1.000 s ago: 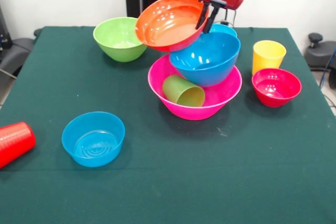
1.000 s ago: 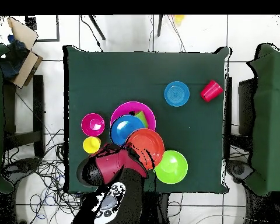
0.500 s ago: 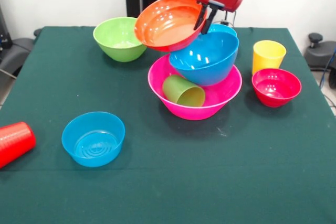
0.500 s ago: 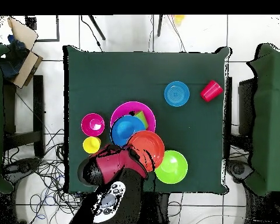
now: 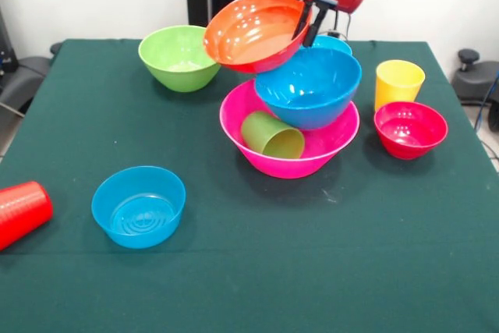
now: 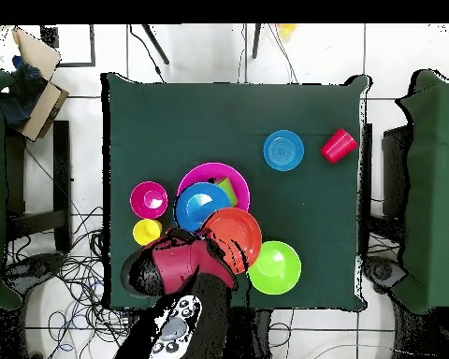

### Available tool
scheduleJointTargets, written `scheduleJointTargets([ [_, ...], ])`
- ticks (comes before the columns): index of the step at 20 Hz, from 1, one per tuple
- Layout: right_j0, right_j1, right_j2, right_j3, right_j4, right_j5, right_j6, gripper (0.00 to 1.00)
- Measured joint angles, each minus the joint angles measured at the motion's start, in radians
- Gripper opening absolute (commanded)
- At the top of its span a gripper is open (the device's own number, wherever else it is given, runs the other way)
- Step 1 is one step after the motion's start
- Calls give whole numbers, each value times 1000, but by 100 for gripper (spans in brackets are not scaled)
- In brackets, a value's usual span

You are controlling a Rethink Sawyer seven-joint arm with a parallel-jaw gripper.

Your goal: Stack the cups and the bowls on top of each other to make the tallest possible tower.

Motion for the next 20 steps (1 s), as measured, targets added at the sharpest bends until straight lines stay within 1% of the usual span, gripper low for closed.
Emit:
scheduleJointTargets([
  [2,-1,-18,2,0,5,15,0,0],
  [4,-4,-59,8,0,15,56,0,0],
  [5,-6,-96,13,-2,25,103,0,0],
  [8,-10,-138,18,-6,40,163,0,0],
  [9,-14,-164,22,-11,50,206,0,0],
  [12,-22,-205,29,-25,65,277,0,0],
  [16,-40,-244,44,-59,82,349,0,0],
  [20,-68,-249,68,-88,84,355,0,0],
])
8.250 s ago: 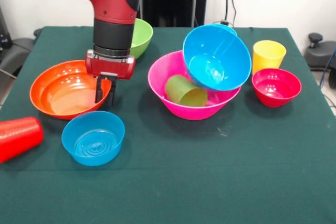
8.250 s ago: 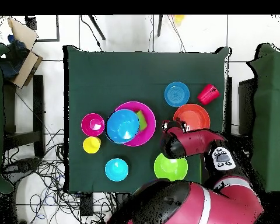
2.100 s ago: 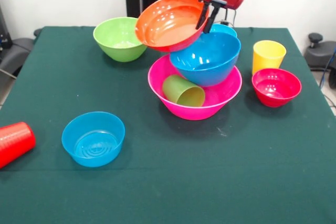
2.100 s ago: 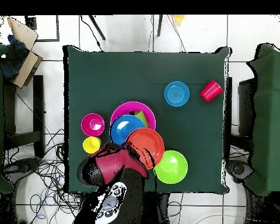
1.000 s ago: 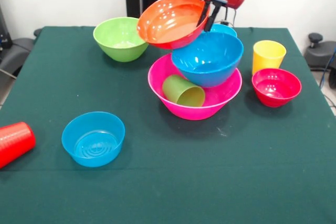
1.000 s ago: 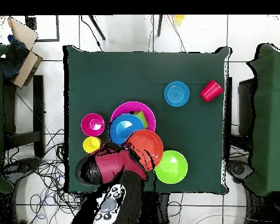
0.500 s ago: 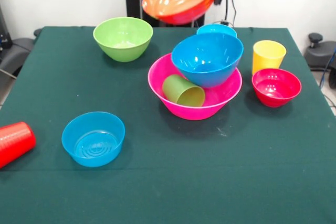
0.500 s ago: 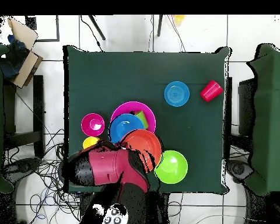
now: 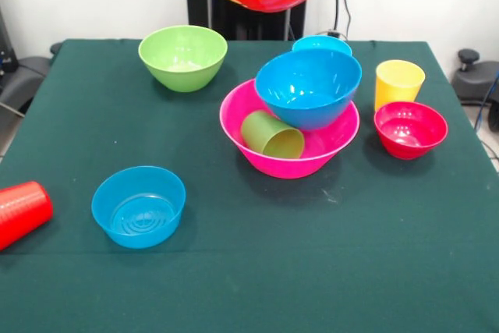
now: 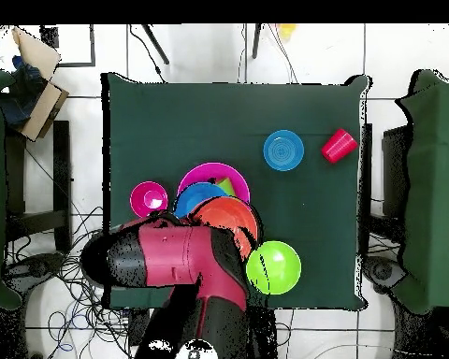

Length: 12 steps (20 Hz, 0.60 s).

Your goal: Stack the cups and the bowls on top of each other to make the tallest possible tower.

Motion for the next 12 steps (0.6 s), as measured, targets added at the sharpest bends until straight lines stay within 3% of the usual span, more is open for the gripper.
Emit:
scheduleJointTargets([
  [12,-86,30,76,-37,0,0,0,0],
])
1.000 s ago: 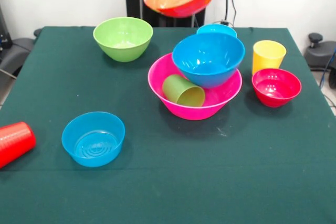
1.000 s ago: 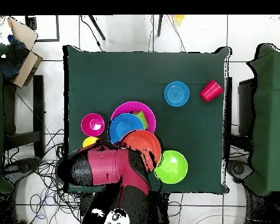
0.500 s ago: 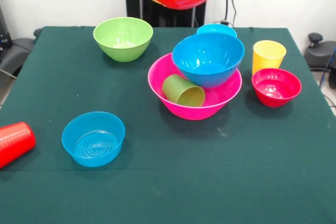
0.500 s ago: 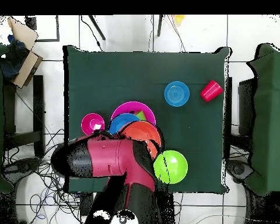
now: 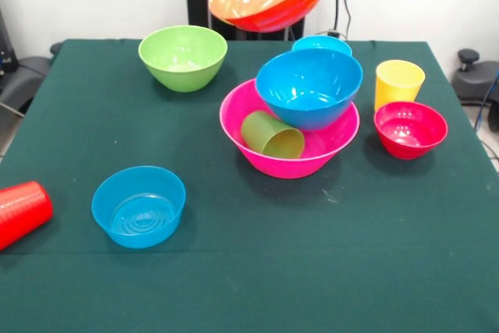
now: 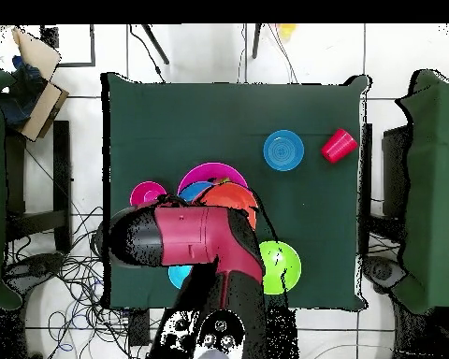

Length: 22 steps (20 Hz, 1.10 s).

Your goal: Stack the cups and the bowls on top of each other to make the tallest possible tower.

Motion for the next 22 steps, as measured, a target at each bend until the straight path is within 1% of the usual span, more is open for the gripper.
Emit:
scheduleJointTargets([
  [9,-1,32,17,-2,0,0,0,0],
  [10,-1,33,17,-2,0,0,0,100],
  [22,0,33,17,-5,0,0,0,100],
])
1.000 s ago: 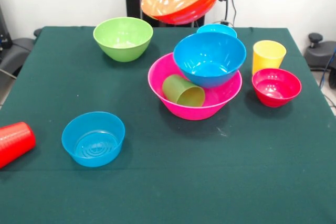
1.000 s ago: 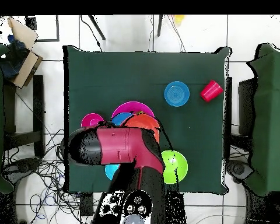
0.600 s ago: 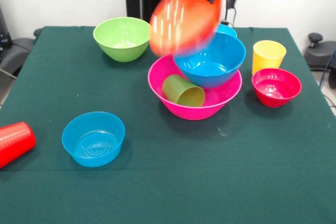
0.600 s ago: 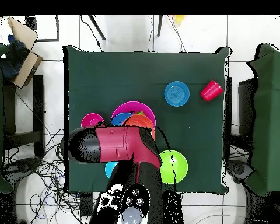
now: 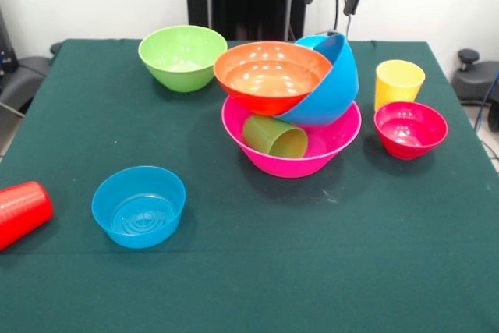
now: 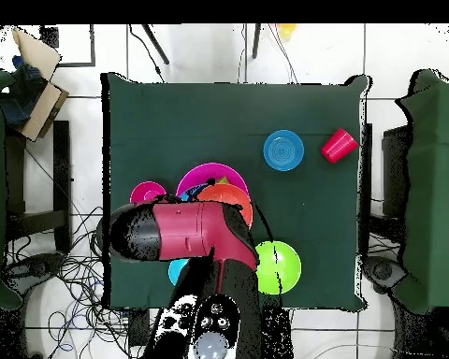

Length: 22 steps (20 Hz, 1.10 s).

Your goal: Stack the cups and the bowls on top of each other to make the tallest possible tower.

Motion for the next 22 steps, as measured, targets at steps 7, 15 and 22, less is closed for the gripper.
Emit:
scheduleJointTargets([
  [7,1,0,0,0,0,0,0,100],
  [15,4,0,0,0,0,-5,0,100],
  [22,-19,0,6,1,0,-69,0,100],
])
